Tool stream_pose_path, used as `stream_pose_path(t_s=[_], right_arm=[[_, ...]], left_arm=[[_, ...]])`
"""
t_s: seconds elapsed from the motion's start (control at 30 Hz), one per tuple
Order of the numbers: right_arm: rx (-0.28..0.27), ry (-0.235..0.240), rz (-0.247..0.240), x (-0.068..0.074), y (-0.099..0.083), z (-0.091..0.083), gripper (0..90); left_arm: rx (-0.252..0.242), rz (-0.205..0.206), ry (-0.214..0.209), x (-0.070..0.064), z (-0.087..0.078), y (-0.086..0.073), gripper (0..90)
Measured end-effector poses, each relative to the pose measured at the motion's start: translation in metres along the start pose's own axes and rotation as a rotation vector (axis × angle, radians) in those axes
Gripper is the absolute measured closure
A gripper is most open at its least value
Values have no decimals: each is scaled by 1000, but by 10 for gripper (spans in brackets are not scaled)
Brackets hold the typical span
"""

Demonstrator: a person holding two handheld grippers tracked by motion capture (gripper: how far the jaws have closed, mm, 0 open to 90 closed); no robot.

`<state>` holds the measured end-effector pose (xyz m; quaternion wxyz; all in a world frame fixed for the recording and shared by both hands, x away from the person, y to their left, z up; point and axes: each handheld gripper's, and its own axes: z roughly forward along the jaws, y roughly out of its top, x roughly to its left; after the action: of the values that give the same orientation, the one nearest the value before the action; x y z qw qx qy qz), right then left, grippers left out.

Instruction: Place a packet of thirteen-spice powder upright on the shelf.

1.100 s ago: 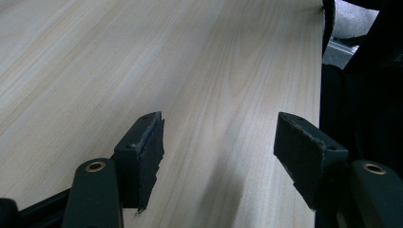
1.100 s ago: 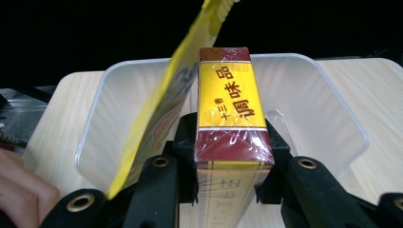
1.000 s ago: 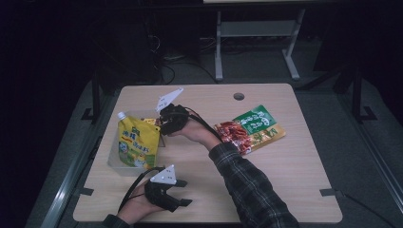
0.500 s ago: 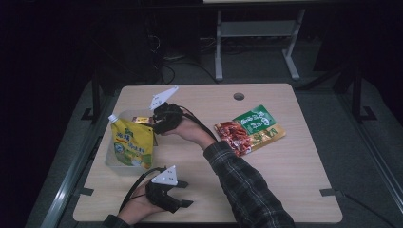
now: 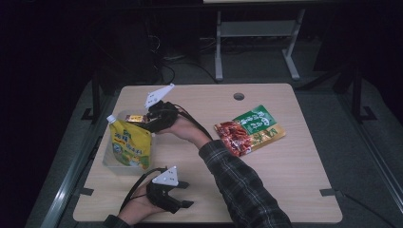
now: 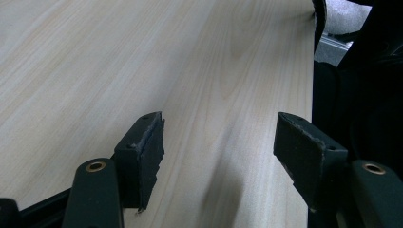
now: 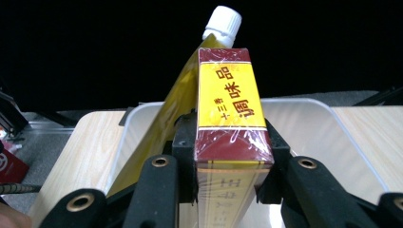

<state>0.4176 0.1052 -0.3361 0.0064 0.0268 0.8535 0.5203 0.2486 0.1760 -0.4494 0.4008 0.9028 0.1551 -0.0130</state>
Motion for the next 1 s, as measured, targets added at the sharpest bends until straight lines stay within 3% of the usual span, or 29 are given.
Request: stream_pose_path(t_s=[0.17,0.23,0.3,0.5,0.67,1.0], right_arm=[[-4,44,-34,11,9,7,672],[21,26,-54,13,10,12,671],[47,6,-60,11,10,17,672],[54,-2,-35,0,7,29,672],[62,-7,-61,-4,10,36,672],[72,-6,-59,-8,5,42,672]], left_arm=[[1,0,0,0,0,0,335],[1,1,1,0,0,0,336],[-5,-6,-1,-1,0,1,336],[-2,0,-5,-1,0,1,336],[-8,-3,-6,-1,0,1,336],[-3,2,-5,-1,0,1,339]])
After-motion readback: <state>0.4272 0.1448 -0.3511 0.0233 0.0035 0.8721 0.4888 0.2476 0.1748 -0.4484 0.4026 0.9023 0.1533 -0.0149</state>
